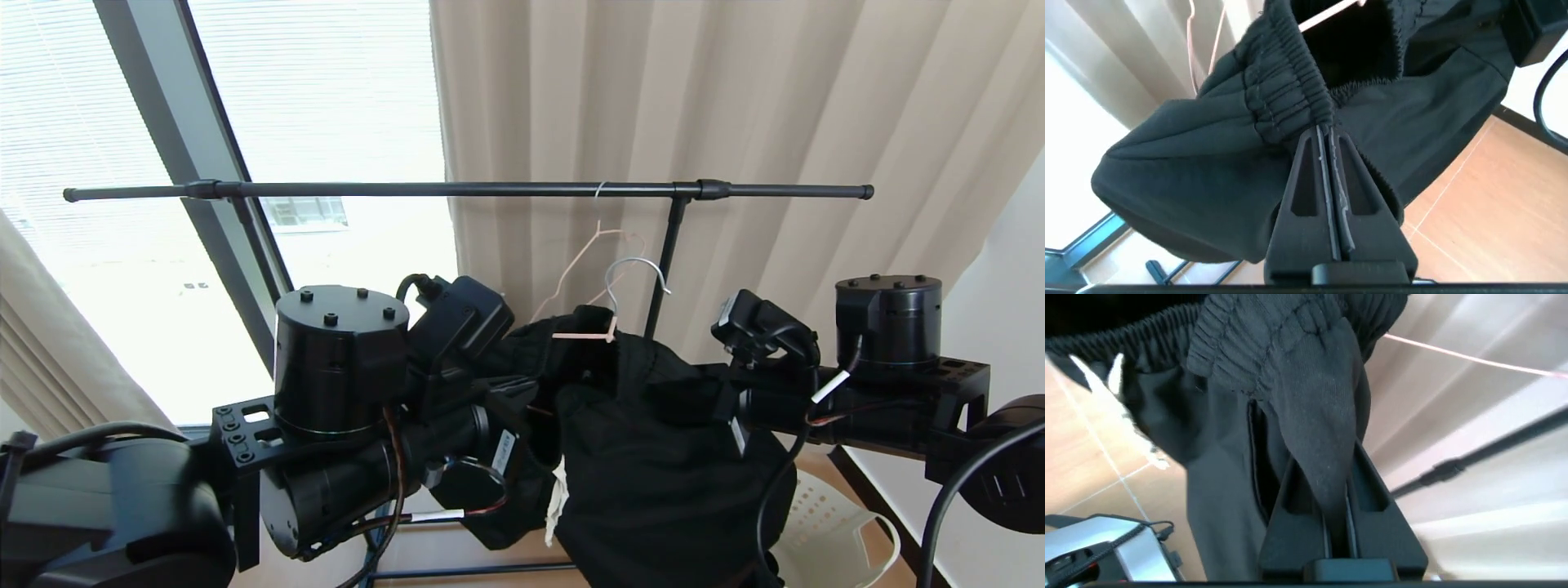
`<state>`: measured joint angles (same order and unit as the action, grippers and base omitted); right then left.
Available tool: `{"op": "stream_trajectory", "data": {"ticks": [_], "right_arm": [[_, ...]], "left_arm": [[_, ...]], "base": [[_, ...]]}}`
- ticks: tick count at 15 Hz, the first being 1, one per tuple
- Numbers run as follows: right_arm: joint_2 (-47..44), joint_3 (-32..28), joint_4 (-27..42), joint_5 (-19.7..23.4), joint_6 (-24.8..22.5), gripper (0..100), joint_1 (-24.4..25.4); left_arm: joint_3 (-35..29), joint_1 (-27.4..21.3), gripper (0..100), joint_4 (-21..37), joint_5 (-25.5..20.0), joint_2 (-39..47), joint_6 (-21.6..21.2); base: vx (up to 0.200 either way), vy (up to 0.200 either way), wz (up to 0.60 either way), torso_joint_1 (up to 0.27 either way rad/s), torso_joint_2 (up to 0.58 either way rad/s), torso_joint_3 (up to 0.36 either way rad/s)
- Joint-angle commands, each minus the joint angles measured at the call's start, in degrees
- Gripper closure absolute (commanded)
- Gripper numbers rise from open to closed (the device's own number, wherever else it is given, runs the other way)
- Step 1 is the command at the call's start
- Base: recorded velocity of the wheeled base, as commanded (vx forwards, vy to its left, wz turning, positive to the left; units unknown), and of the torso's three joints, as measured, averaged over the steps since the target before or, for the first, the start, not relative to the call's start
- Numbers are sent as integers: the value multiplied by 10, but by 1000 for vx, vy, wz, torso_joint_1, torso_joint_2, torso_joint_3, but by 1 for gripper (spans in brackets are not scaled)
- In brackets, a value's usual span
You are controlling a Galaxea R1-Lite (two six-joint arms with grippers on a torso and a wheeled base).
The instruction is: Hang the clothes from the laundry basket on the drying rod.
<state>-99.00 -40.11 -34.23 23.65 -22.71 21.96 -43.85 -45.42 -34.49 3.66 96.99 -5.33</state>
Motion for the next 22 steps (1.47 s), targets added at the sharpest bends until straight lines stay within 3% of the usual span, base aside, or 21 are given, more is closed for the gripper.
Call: {"op": "stream_trajectory", "data": {"ticks": [1, 11, 12, 17, 22], "right_arm": [[11, 2, 0, 7, 0, 100, 0], [36, 14, -1, 38, 14, 100, 13], [36, 16, -1, 56, 19, 100, 13], [33, 49, -80, 76, 22, 100, 13], [40, 56, -83, 93, 22, 100, 15]], "left_arm": [[-5, -5, 100, -2, 4, 16, 0], [-13, -29, 100, -42, 14, 59, 5], [-14, -29, 100, -42, 14, 60, 5], [-24, -30, 100, -42, 14, 69, 6], [-45, -31, 100, -42, 14, 90, 6]], "base": [[0, 0, 0, 0, 0, 0], [0, 0, 0, 0, 0, 0], [0, 0, 0, 0, 0, 0], [0, 0, 0, 0, 0, 0], [0, 0, 0, 0, 0, 0]]}}
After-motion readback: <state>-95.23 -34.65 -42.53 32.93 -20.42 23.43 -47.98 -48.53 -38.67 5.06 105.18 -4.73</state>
